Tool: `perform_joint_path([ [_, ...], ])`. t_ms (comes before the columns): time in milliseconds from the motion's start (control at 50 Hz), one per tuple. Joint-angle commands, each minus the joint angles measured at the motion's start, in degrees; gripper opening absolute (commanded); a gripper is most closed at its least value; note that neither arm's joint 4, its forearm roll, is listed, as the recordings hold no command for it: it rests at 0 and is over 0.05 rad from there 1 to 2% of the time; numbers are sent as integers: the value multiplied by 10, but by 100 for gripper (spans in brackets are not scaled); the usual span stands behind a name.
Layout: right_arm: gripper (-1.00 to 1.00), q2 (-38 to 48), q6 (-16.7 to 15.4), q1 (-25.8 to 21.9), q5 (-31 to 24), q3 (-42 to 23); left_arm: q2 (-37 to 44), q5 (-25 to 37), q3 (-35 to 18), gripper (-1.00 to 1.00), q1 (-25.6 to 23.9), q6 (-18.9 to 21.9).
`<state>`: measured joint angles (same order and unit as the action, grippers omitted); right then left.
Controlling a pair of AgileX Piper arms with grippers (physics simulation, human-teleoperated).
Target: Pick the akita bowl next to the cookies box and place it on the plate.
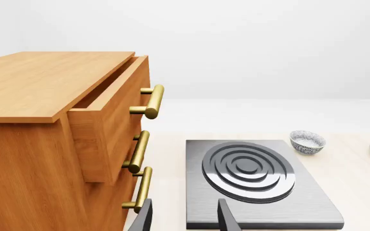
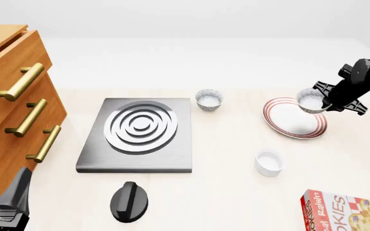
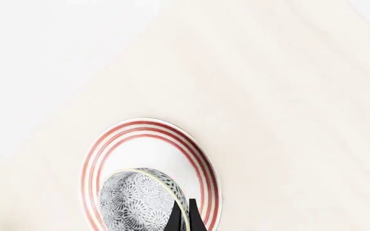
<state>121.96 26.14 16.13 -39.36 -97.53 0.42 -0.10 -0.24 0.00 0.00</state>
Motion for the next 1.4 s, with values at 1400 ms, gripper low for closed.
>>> perform_joint_path([
  [1400,-100,48,22,-42,40,14,0,0,0,100,0,0],
])
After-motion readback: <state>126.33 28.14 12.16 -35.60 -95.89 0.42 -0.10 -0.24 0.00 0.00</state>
